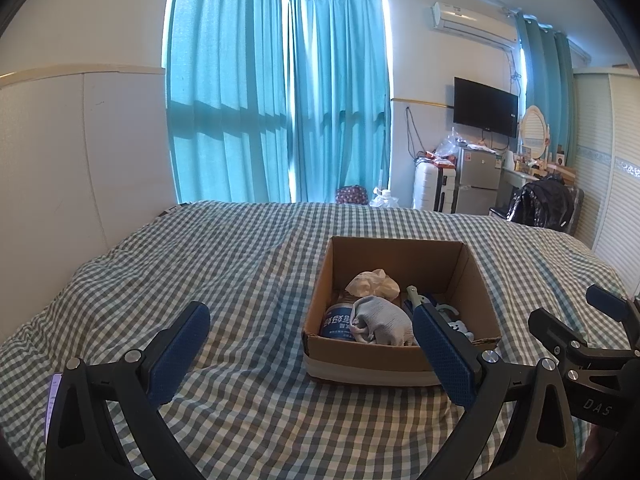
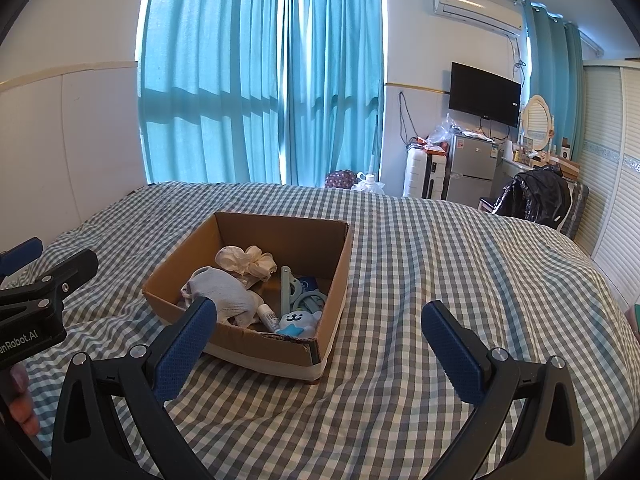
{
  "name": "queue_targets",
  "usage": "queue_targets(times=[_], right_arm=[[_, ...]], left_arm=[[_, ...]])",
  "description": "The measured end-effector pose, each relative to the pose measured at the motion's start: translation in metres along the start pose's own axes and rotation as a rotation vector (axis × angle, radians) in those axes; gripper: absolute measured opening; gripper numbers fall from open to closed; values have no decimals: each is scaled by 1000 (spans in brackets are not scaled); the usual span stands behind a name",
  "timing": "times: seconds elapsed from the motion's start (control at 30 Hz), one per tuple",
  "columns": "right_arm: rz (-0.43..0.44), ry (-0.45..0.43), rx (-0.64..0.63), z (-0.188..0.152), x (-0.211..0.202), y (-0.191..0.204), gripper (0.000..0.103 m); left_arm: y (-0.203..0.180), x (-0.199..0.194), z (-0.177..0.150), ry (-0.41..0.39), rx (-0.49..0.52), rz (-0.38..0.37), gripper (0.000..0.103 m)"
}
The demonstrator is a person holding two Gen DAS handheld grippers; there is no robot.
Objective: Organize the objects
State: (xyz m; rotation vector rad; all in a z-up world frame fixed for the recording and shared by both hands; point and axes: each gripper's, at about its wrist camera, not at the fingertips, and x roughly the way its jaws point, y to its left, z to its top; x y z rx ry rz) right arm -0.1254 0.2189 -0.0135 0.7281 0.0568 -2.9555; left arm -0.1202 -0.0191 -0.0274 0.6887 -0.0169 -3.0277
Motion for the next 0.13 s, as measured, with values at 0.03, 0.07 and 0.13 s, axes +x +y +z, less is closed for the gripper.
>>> queue_targets(times=[0.03, 0.07, 0.13], right_arm=[[1, 1, -1, -1, 0, 0, 103], [2, 2, -2, -2, 0, 0, 103], [2, 2, -3, -2, 0, 0, 103]], left_arm=[[0, 0, 0, 1, -4, -1, 103], [0, 0, -1, 3, -7, -2, 103], [1, 0, 0, 5, -8, -3, 103]])
